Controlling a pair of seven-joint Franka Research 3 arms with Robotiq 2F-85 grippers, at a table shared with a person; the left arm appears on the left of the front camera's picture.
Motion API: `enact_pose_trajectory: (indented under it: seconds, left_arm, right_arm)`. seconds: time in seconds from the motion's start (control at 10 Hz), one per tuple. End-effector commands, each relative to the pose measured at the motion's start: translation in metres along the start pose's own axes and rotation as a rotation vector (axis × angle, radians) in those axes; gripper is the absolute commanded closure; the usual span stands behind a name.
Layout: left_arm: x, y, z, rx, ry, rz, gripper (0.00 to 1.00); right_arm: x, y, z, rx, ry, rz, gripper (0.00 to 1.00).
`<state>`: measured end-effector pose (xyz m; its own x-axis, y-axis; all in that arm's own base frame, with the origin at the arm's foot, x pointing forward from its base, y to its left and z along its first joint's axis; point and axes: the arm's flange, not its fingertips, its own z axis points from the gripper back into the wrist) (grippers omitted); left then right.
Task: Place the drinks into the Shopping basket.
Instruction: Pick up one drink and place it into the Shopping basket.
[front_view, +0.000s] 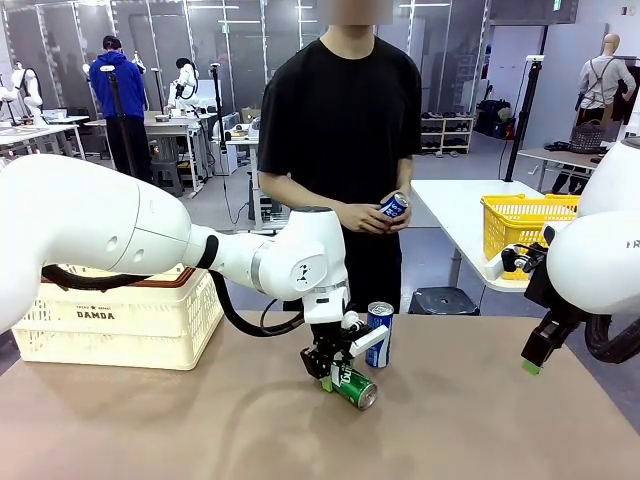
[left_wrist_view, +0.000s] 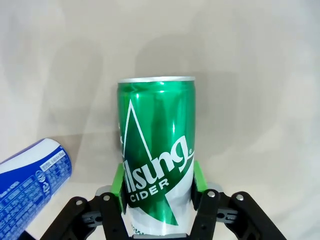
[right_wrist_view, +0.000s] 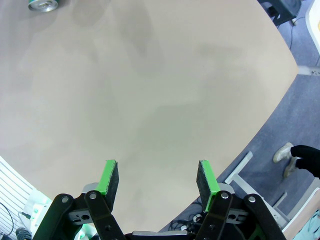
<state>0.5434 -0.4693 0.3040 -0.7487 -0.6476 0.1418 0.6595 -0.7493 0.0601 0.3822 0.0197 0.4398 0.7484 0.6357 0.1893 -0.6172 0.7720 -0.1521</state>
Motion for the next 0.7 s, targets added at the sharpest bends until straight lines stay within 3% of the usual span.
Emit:
enact_pose_trajectory:
  seconds: [0.0, 0.6]
  left_arm:
    - [0.010, -0.024, 0.018, 0.004, 0.017, 0.078, 1.00]
    - [-0.004, -0.078, 0.127, 0.112, 0.041, 0.241, 1.00]
  right_arm:
    - [-0.002, -0.001, 0.000, 0.002, -0.002, -0.004, 0.21]
    - [-0.002, -0.001, 0.000, 0.002, -0.002, -0.004, 0.21]
